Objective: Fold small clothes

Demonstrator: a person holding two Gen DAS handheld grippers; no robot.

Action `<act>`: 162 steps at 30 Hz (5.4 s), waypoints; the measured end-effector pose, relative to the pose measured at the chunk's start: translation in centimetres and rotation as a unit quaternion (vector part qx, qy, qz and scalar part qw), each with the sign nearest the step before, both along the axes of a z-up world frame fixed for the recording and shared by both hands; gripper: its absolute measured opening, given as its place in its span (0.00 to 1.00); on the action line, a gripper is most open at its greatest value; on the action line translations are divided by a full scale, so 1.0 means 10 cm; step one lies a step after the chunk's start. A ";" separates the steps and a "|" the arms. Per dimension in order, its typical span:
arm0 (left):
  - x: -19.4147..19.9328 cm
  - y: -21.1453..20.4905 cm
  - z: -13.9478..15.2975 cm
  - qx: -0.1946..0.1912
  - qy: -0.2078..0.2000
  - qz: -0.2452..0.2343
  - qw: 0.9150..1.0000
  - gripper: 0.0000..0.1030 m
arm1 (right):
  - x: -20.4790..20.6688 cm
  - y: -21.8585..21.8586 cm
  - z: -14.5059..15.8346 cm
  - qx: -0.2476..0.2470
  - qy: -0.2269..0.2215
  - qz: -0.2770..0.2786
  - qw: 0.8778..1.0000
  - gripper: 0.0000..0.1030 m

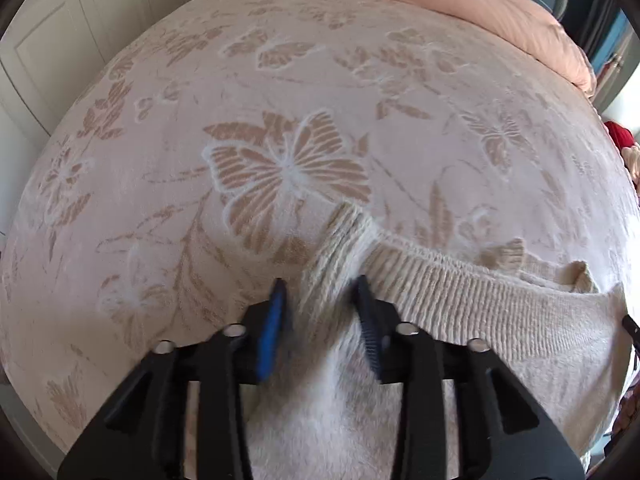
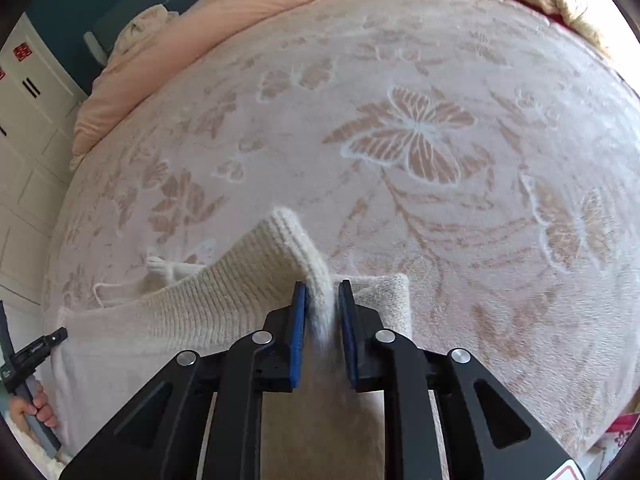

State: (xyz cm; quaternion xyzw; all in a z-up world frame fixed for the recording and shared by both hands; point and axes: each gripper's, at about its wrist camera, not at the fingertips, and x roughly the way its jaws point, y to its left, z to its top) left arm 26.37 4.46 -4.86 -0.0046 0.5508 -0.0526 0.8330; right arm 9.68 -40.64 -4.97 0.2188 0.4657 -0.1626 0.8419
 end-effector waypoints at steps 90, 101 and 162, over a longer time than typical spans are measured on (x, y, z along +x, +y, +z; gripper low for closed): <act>-0.78 0.12 -0.08 0.040 0.008 0.036 0.998 0.36 | -0.73 0.28 0.26 -0.018 -0.020 -0.010 1.000 0.23; -1.72 -0.40 -0.18 0.043 0.007 -0.020 0.999 0.55 | -0.65 2.06 -0.22 -0.035 0.058 0.209 0.975 0.23; -2.93 -2.55 0.59 -0.083 -0.046 -0.280 0.955 0.58 | -2.05 0.33 0.14 0.107 -0.028 0.026 0.993 0.51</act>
